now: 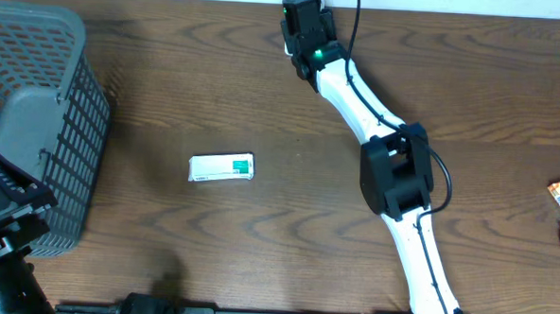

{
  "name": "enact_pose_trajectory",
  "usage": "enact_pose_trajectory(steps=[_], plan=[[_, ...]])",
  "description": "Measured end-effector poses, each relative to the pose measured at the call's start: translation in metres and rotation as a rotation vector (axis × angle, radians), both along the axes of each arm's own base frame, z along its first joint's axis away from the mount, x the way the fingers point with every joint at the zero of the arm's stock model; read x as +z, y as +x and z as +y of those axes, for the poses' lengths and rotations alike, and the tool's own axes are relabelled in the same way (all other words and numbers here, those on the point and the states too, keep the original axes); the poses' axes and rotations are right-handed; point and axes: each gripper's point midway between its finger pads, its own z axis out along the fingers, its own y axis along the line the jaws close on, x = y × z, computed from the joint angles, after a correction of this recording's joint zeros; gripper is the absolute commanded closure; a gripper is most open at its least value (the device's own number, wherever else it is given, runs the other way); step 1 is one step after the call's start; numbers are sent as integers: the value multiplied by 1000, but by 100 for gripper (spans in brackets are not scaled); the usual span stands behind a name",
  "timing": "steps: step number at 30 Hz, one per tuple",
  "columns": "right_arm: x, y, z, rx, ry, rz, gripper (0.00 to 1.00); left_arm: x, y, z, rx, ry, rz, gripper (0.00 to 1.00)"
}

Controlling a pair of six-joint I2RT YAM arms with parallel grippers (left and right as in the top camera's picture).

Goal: Scan the item barcode
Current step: 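Carry the bottle to the right edge and release it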

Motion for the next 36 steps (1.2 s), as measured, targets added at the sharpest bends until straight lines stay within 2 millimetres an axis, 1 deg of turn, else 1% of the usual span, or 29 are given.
enact_pose_trajectory(steps=[1,2,4,6,9,11,12,14,15,16,18,19,20,22,23,24,27,30,31,33,34,36], plan=[[6,-7,0,7,-16,23,64,0,0,0,0,0,-1,5],[18,-26,-6,6,-42,91,64,1,0,0,0,-1,-3,5],[35,-54,-21,-13,-64,191,66,0,0,0,0,-1,-2,5],[62,-83,-38,-47,-58,260,67,0,0,0,0,0,0,5],[100,-115,-59,-105,-10,304,70,0,0,0,0,0,0,5],[111,-131,-74,-155,19,343,70,0,0,0,0,0,0,5],[112,-137,-82,-181,27,365,70,0,0,0,0,0,-1,5],[103,-149,-102,-244,29,432,70,0,0,0,0,0,0,5],[96,-154,-114,-280,27,472,69,0,0,0,0,0,-1,5],[90,-157,-122,-304,26,500,69,0,0,0,0,0,0,5],[79,-161,-147,-368,24,556,68,0,0,0,0,0,0,5],[75,-163,-162,-405,27,580,67,0,0,0,0,0,0,5],[73,-164,-173,-429,29,593,67,0,0,0,0,-1,-1,5],[69,-167,-205,-501,43,619,66,0,0,0,0,0,0,5],[69,-167,-216,-526,49,625,64,0,0,0,0,0,-1,5],[69,-168,-235,-566,61,628,64,0,0,0,0,0,-1,5],[66,-168,-277,-657,93,627,62,0,0,0,0,0,0,5],[55,-173,-323,-753,123,635,62,0,0,0,0,0,-1,5],[49,-177,-340,-790,135,644,62,0,0,0,0,0,0,5],[25,-193,-381,-880,172,685,63,0,0,0,0,0,-1,5],[16,-199,-394,-909,190,699,63,0,0,0,0,0,0,5],[-15,-217,-418,-963,250,748,62,0,0,0,0,0,-1,5]])
